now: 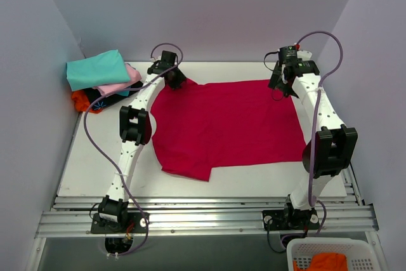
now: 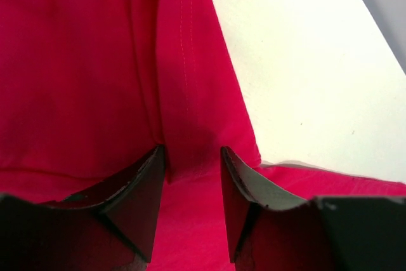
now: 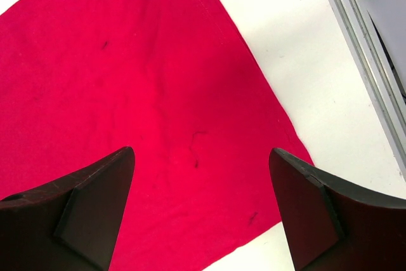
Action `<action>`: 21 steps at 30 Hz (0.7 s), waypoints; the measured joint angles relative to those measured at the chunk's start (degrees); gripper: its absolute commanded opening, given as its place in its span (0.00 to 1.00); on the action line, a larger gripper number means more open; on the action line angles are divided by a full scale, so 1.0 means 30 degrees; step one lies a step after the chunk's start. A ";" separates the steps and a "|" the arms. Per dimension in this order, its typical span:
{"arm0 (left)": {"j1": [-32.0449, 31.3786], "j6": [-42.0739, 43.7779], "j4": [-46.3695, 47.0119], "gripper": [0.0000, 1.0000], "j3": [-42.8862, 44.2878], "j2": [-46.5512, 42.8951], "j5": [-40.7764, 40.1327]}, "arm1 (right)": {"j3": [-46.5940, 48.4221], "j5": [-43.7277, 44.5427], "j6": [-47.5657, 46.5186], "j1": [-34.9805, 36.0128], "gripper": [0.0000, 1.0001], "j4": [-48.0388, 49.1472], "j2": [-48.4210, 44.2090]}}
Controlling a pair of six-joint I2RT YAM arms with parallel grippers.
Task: Fold and stack the t-shirts
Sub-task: Flatten the tshirt out
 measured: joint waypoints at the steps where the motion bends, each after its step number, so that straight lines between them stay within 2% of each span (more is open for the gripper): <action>1: 0.0029 -0.0058 0.0058 0.48 0.0022 0.0022 0.0087 | 0.0029 0.0022 0.0000 0.0000 0.83 -0.0044 0.0000; 7: 0.0073 -0.0299 0.0415 0.46 0.0291 0.0277 0.0197 | 0.0219 0.0291 0.0007 -0.0087 0.83 -0.0204 0.0051; 13: 0.0080 -0.0393 0.0729 0.30 0.0408 0.0525 0.0299 | 0.0240 0.0350 0.0051 -0.0109 0.83 -0.0277 0.0182; 14: 0.0080 -0.0474 0.0816 0.21 0.0423 0.0561 0.0321 | 0.0240 0.0357 0.0066 -0.0109 0.83 -0.0284 0.0219; 17: 0.0109 -0.0663 0.1064 0.11 0.0430 0.0605 0.0488 | 0.0240 0.0430 0.0080 -0.0109 0.83 -0.0291 0.0248; 21: 0.0182 -0.0831 0.1370 0.08 0.0546 0.0612 0.0670 | 0.0240 0.0503 0.0080 -0.0160 0.83 -0.0299 0.0248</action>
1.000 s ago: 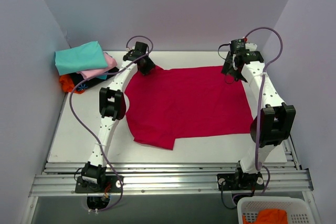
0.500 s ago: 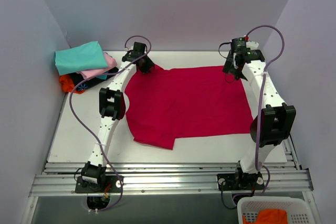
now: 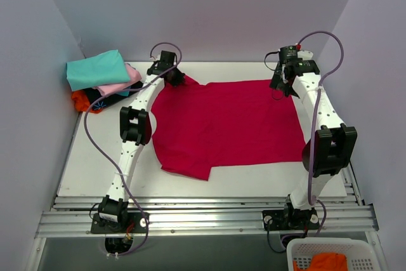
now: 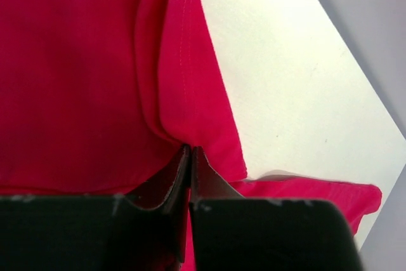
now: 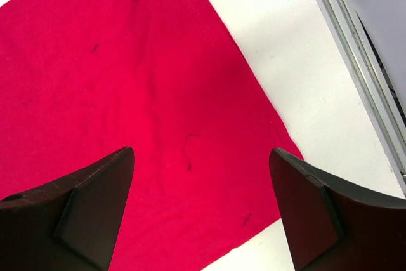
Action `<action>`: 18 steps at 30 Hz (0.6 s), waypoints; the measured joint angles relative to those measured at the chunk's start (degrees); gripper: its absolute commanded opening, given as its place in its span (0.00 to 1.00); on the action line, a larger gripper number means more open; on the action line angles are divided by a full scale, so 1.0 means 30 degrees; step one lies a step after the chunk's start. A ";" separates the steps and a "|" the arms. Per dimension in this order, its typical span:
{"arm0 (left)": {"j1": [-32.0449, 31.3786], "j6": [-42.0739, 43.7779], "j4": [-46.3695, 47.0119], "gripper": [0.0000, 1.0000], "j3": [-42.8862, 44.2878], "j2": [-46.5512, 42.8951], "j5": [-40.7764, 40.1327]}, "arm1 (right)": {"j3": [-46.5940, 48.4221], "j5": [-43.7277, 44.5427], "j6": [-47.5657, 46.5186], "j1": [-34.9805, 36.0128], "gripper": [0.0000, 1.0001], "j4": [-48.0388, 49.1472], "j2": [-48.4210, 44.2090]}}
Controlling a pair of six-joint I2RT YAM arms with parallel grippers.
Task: Fold and stack the t-shirts
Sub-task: Flatten the tshirt out, then fold the tshirt
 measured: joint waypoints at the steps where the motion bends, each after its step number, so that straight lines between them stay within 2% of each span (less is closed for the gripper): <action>1: 0.0015 -0.0036 0.0058 0.08 0.0029 0.0000 0.0007 | 0.0000 0.0007 0.0000 -0.0036 0.83 0.0000 0.0000; 8: 0.0313 -0.0590 0.1253 0.08 0.0109 0.0000 0.0153 | 0.0000 0.0153 -0.0007 -0.0219 0.83 -0.0051 0.0000; 12: 0.0634 -0.1683 0.3198 0.09 0.0539 0.0262 0.0670 | 0.0000 0.0160 -0.0007 -0.0219 0.83 -0.0248 0.0000; 14: 0.0809 -0.2616 0.5064 0.28 0.0692 0.0576 0.1217 | 0.0000 0.0160 -0.0015 -0.0219 0.83 -0.0401 0.0000; 16: 0.0969 -0.4524 0.8473 0.39 0.0780 0.1311 0.1872 | 0.0000 0.0219 -0.0058 -0.0219 0.83 -0.0605 0.0000; 17: 0.1042 -0.5858 1.0404 0.70 0.1355 0.2084 0.2164 | 0.0007 0.0299 -0.0095 -0.0219 0.83 -0.0714 0.0000; 18: 0.1115 -0.7402 1.2721 0.85 0.2339 0.3286 0.2317 | 0.0051 0.0335 -0.0160 -0.0255 0.83 -0.0867 0.0000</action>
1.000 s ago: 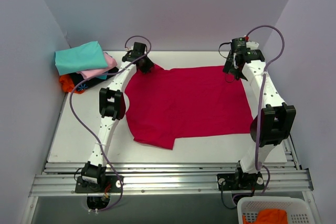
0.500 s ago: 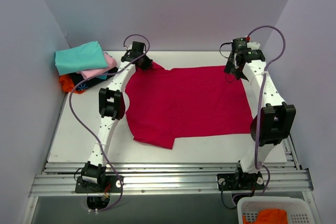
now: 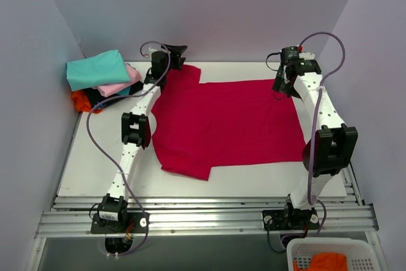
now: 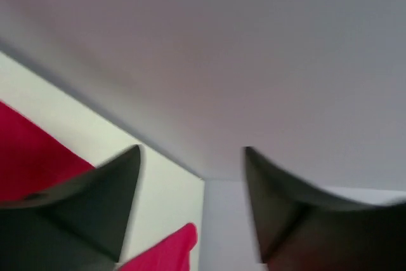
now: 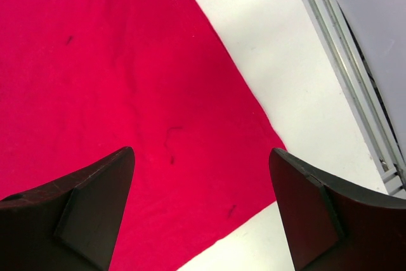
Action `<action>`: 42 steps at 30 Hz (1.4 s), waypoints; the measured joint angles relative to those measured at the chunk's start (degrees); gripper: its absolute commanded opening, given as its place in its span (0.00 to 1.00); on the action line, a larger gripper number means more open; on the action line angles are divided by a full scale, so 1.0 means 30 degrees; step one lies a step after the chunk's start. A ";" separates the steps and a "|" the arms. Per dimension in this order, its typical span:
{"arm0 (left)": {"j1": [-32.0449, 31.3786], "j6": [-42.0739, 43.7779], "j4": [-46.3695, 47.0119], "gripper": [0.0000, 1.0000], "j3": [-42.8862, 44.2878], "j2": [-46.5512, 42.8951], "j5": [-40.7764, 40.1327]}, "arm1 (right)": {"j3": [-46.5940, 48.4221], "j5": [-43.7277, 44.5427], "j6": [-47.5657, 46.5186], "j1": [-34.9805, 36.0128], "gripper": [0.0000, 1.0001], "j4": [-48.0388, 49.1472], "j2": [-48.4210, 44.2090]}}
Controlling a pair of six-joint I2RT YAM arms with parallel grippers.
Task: Fold and stack the t-shirts
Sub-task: Fold the tshirt
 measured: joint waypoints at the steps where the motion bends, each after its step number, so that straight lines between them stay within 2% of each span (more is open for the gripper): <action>1: 0.0029 -0.1239 0.1632 0.99 0.0641 0.0947 0.0095 | 0.0036 0.0051 -0.0051 -0.0022 0.83 -0.0109 0.0000; 2: 0.0080 -0.2288 0.2892 0.94 0.0816 0.1676 0.0160 | 0.0073 0.0117 -0.0124 -0.0087 0.83 -0.0197 -0.0007; 4: 0.0131 -0.4000 0.4830 0.94 0.0248 0.2528 0.0342 | 0.0087 0.0175 -0.0291 -0.0284 0.83 -0.0248 -0.0066; 7: 0.0168 -0.4532 0.7810 0.94 -0.2412 0.2069 0.0816 | 0.0087 0.0168 -0.0503 -0.0641 0.83 -0.0262 -0.0211; 13: 0.0211 -0.3774 0.8123 0.94 -0.3920 0.1013 0.2667 | -0.0058 -0.0102 -0.0568 -0.0882 0.82 -0.0168 -0.0736; 18: 0.0568 -0.0328 0.5166 0.94 -0.6360 -0.2834 0.3738 | -0.1647 -0.0707 -0.0437 -0.0627 0.83 0.0488 -0.1989; 22: 0.1158 0.4830 -0.0597 0.95 -0.6105 -0.7446 0.3235 | -0.3410 -0.1042 -0.0226 0.0007 0.82 0.1064 -0.3344; 24: 0.1399 0.7468 -0.3621 1.00 -0.5865 -1.0032 0.2208 | -0.4218 -0.1078 0.0015 0.0430 0.81 0.1290 -0.4029; 25: 0.1508 0.8561 -0.4962 0.92 -0.5952 -1.1446 0.1639 | -0.4539 -0.1049 0.0102 0.0627 0.82 0.1348 -0.4379; 27: 0.1610 1.0338 -0.7220 0.84 -0.7125 -1.4630 0.0284 | -0.5311 -0.0823 0.0408 0.1158 0.85 0.1705 -0.5231; 29: 0.1545 1.1868 -0.8415 0.81 -1.0193 -1.8367 -0.0933 | -0.6156 -0.0510 0.0743 0.1639 0.86 0.1880 -0.6324; 33: 0.0248 1.4047 -1.0579 0.79 -1.7762 -2.4968 -0.3257 | -0.8211 -0.0364 0.1384 0.2244 0.87 0.2302 -0.9282; 37: -0.2594 1.4433 -1.2619 0.78 -2.4961 -2.8727 -0.4422 | -1.0156 -0.0423 0.1821 0.2244 0.87 0.2404 -1.1999; 42: -0.5574 1.2910 -1.6036 0.73 -3.1583 -3.2414 -0.5093 | -1.2284 -0.0656 0.2251 0.2295 0.87 0.2171 -1.4112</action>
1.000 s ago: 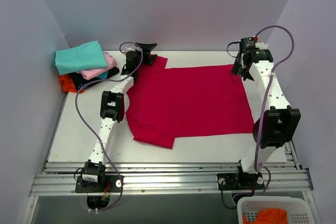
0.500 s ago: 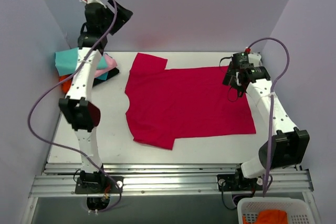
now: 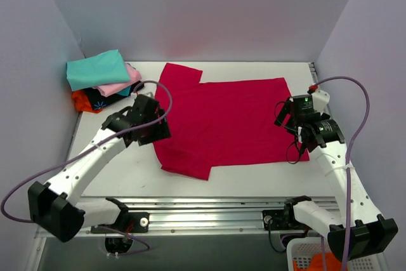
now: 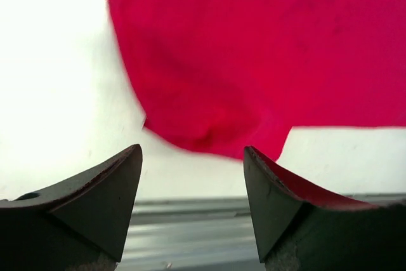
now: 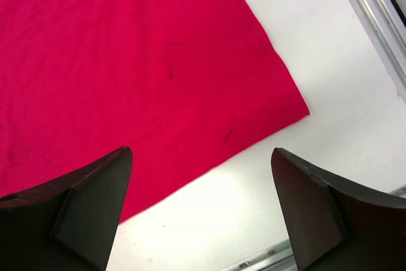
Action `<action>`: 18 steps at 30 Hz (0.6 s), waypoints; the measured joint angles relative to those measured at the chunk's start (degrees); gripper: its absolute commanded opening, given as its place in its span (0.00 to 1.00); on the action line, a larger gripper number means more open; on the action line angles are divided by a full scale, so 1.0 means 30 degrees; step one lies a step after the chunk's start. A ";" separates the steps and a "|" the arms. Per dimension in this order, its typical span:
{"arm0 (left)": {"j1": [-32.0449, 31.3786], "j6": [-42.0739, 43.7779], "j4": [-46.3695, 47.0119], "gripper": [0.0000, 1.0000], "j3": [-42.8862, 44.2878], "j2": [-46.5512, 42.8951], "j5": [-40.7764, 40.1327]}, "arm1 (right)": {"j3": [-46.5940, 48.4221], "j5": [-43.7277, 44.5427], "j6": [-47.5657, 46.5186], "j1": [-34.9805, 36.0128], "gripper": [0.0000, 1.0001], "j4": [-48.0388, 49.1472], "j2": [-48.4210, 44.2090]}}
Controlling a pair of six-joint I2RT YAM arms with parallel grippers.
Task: Fold and stack the t-shirts
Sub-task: Fold the tshirt
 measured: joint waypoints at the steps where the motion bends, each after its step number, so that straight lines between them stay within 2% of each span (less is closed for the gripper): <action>1: -0.0233 -0.0342 -0.0539 0.73 -0.0699 -0.0780 -0.0073 | -0.0313 -0.0080 0.0058 0.0029 0.87 -0.0124 -0.0299; 5: -0.1464 -0.2499 -0.2200 0.74 -0.3177 -0.5093 -0.0342 | -0.0561 -0.0277 0.0189 0.0102 0.87 -0.0627 -0.1071; 8: -0.2404 -0.4000 -0.2579 0.76 -0.4714 -0.6353 -0.0284 | -0.0495 -0.0284 0.0219 0.0175 0.87 -0.0816 -0.1362; 13: -0.4218 -0.5770 -0.2375 0.81 -0.6623 -0.4218 -0.0138 | -0.0350 -0.0430 0.0211 0.0182 0.87 -0.1107 -0.1355; 18: -0.4568 -0.6965 -0.0146 0.83 -0.7847 -0.2237 0.0357 | -0.0051 -0.0466 0.0109 0.0182 0.88 -0.1464 -0.1297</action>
